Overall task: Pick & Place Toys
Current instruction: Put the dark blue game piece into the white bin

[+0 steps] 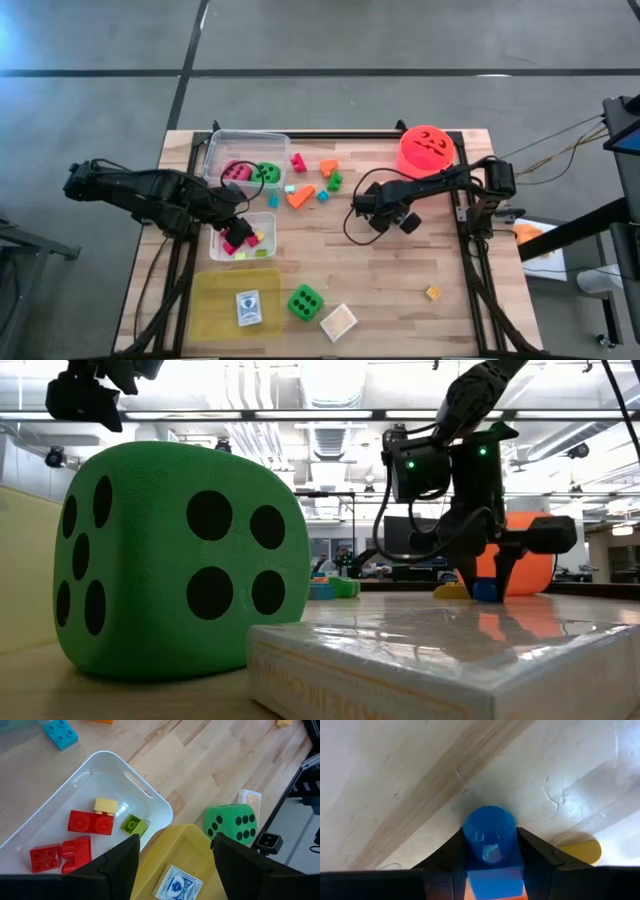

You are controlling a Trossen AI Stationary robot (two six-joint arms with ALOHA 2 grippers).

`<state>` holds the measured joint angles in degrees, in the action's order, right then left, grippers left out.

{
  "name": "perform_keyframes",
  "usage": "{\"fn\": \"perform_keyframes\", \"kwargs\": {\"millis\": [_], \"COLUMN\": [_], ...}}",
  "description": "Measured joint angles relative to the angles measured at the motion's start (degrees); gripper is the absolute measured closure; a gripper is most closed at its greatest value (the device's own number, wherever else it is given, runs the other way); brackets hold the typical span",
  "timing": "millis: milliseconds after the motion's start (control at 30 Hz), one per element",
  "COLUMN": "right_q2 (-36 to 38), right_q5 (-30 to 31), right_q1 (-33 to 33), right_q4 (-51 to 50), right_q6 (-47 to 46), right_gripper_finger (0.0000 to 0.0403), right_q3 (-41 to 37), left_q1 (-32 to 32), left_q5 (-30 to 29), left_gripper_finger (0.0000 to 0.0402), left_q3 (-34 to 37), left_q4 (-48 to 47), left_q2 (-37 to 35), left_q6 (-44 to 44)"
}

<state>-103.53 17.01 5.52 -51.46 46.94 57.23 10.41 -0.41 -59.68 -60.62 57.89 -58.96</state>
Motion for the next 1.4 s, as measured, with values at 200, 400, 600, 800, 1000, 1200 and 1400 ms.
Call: {"fn": "perform_keyframes", "kwargs": {"millis": [200, 400, 600, 800, 1000, 1200, 1400], "right_q2": [0.93, 5.03, 10.60, 15.61, 18.82, 21.32, 20.34], "right_q5": [-4.79, -19.12, -27.36, -22.23, -20.00, -19.99, -20.30], "right_q1": [-0.11, -0.28, -0.73, -2.67, -4.96, -5.15, -5.18], "right_q4": [-0.52, -0.51, 2.49, 12.09, 29.42, 41.27, 47.60], "right_q6": [-8.56, -19.30, -33.68, -47.20, -56.95, -63.72, -63.92], "right_gripper_finger": [0.0275, 0.0275, 0.0275, 0.0275, 0.0275, 0.0275, 0.0275], "right_q3": [0.76, 2.33, 4.62, 7.60, 11.20, 15.71, 20.08], "left_q1": [0.00, 0.00, 0.00, 0.00, -0.13, -0.10, -0.13], "left_q5": [-0.01, -0.02, -1.41, -5.47, -9.18, -12.78, -16.08], "left_gripper_finger": [0.0162, 0.0162, 0.0162, 0.0162, 0.0162, 0.0162, 0.0162], "left_q3": [0.00, 0.00, 0.00, 3.34, 11.86, 18.98, 24.98], "left_q4": [-0.02, 0.00, 2.28, 21.15, 53.47, 72.89, 96.77], "left_q2": [0.00, 0.00, 0.00, 0.09, 1.16, 1.11, 2.39], "left_q6": [0.02, 0.44, -0.55, -11.62, -12.55, -11.12, -11.14]}}
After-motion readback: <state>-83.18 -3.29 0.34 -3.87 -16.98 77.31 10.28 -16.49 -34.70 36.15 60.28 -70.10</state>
